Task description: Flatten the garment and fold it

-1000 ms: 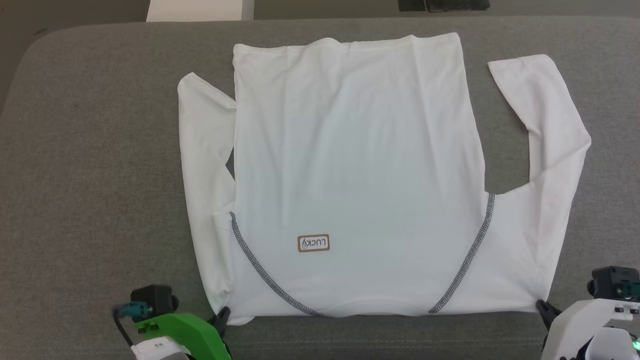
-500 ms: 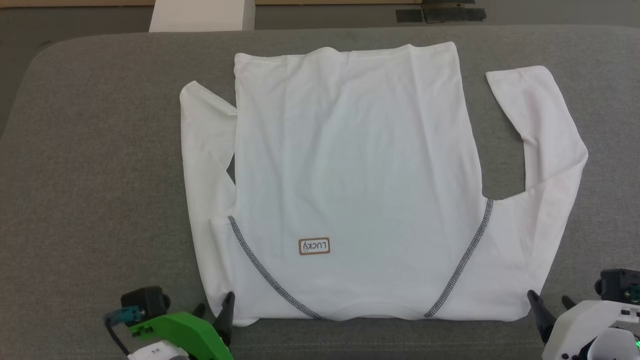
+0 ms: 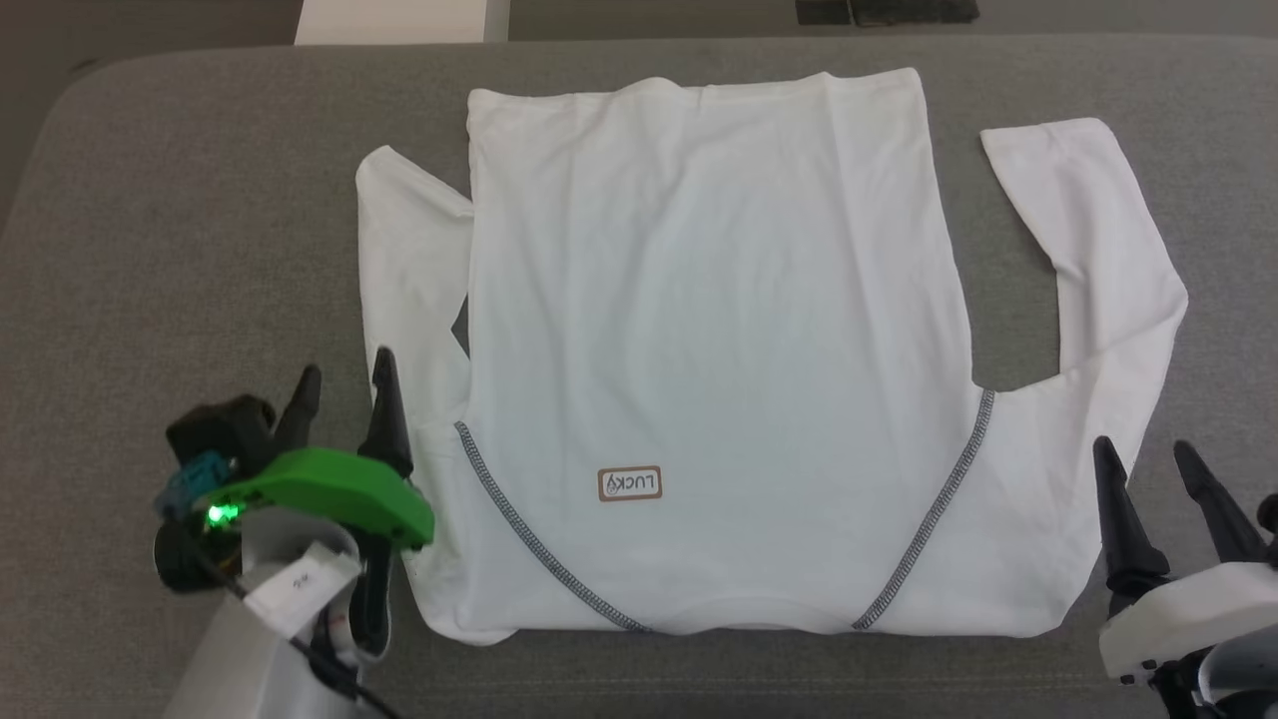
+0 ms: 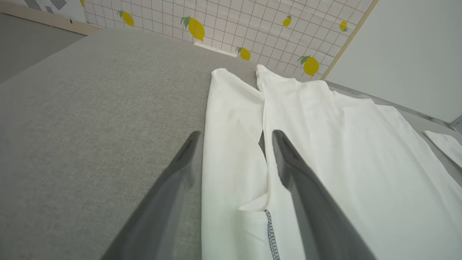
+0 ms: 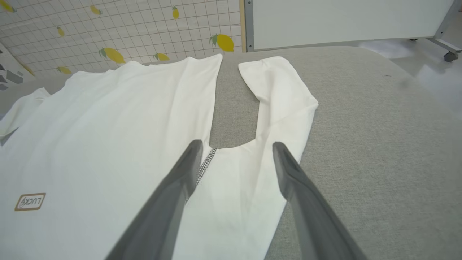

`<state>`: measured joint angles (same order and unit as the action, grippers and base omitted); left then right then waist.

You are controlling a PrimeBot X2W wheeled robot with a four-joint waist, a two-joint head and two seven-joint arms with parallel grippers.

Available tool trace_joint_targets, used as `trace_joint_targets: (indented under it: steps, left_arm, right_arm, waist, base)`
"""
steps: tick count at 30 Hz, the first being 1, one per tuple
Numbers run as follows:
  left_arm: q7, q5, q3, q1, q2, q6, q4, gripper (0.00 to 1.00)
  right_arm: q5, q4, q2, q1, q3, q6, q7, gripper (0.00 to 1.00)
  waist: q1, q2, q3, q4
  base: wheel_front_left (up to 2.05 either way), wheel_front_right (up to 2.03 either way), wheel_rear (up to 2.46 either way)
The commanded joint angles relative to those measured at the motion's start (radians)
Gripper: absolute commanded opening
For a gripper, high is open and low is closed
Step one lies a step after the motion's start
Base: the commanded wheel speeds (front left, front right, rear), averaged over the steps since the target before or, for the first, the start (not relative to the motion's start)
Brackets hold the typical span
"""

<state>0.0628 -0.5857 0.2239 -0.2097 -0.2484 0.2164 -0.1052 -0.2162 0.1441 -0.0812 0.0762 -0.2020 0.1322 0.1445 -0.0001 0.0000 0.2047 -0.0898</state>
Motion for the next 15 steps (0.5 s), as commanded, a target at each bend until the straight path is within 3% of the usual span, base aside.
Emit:
trace_joint_targets:
  steps: [1, 6, 12, 15]
  left_arm:
    - [-0.005, 0.022, 0.01, -0.076, 0.0, -0.001, -0.036, 1.0]
    - [-0.06, 0.051, 0.028, -0.303, -0.013, -0.015, -0.171, 1.0]
    - [-0.179, 0.067, 0.025, -0.547, -0.097, -0.055, -0.285, 1.0]
    - [-0.27, 0.081, 0.03, -0.645, -0.169, -0.082, -0.31, 1.0]
  right_arm:
    - [0.004, 0.003, -0.007, -0.026, 0.01, -0.002, -0.015, 1.0]
    - [-0.009, 0.021, -0.022, -0.078, 0.046, -0.002, -0.028, 1.0]
    - [-0.037, 0.039, -0.047, -0.154, 0.074, -0.002, -0.057, 1.0]
    - [-0.05, 0.04, -0.052, -0.2, 0.09, -0.002, -0.068, 1.0]
  waist:
    - [0.0001, 0.0, 0.039, 0.004]
    - [0.0001, 0.0, 0.113, -0.02]
    - [0.0001, 0.0, 0.224, -0.082]
    - [0.0001, 0.0, 0.29, -0.122]
  base:
    - [0.0, 0.0, 0.0]
    - [0.0, 0.0, 0.0]
    - [0.0, 0.0, 0.0]
    - [0.0, 0.0, 0.0]
